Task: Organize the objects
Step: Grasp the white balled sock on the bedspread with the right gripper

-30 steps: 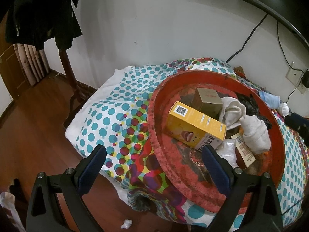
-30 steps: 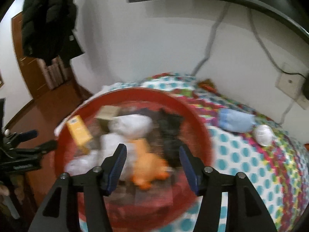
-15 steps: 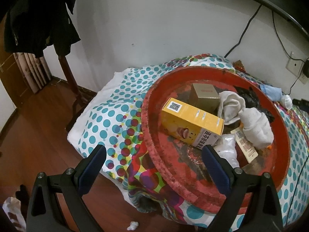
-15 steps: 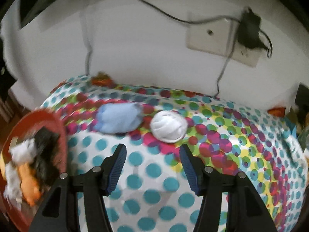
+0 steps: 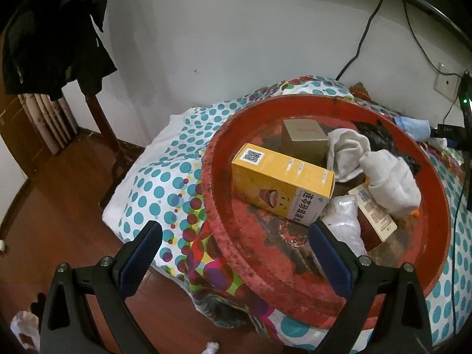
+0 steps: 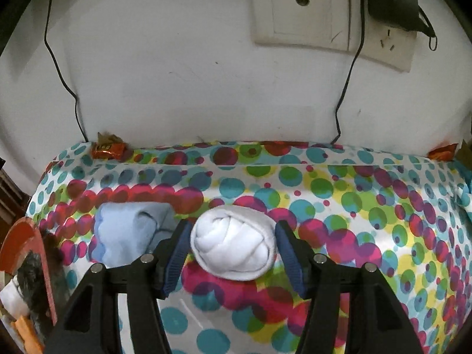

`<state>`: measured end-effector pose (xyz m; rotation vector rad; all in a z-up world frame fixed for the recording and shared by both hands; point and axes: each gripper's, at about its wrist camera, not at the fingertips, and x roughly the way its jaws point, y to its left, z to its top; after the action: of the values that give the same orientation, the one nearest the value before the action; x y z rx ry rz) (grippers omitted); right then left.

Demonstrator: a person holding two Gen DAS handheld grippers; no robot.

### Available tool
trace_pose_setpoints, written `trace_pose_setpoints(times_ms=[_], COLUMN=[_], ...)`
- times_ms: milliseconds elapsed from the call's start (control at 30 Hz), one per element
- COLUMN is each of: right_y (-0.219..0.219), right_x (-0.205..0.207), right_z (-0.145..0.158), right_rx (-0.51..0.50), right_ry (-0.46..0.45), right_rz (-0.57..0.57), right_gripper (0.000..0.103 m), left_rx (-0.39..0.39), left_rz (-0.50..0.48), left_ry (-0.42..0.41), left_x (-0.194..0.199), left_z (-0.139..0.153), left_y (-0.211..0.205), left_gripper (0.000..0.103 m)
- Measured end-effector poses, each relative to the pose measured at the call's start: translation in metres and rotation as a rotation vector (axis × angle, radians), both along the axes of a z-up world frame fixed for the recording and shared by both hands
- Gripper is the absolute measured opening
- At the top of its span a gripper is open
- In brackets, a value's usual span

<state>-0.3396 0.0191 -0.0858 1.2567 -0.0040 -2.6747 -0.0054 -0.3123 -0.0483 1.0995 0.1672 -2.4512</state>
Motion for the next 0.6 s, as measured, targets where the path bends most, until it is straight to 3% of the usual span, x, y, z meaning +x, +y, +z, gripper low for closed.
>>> trace_pose_setpoints(times_ms=[233,600], right_y=[-0.012,-0.007], right_x=[-0.005,0.017], right_z=[-0.011,-0.012], right_rx=[0.078,0.074], right_ry=[0.01,0.039], right_rz=[0.025,0.035], right_gripper=[0.059,0.057], left_rx=[0.017,0.067], left_rz=[-0.032,-0.007], left_ry=[0.038,0.031], left_x=[0.0,-0.001], left_z=[0.003,-0.002], left_y=[0.007,0.005], left_gripper=[0.101,0.102])
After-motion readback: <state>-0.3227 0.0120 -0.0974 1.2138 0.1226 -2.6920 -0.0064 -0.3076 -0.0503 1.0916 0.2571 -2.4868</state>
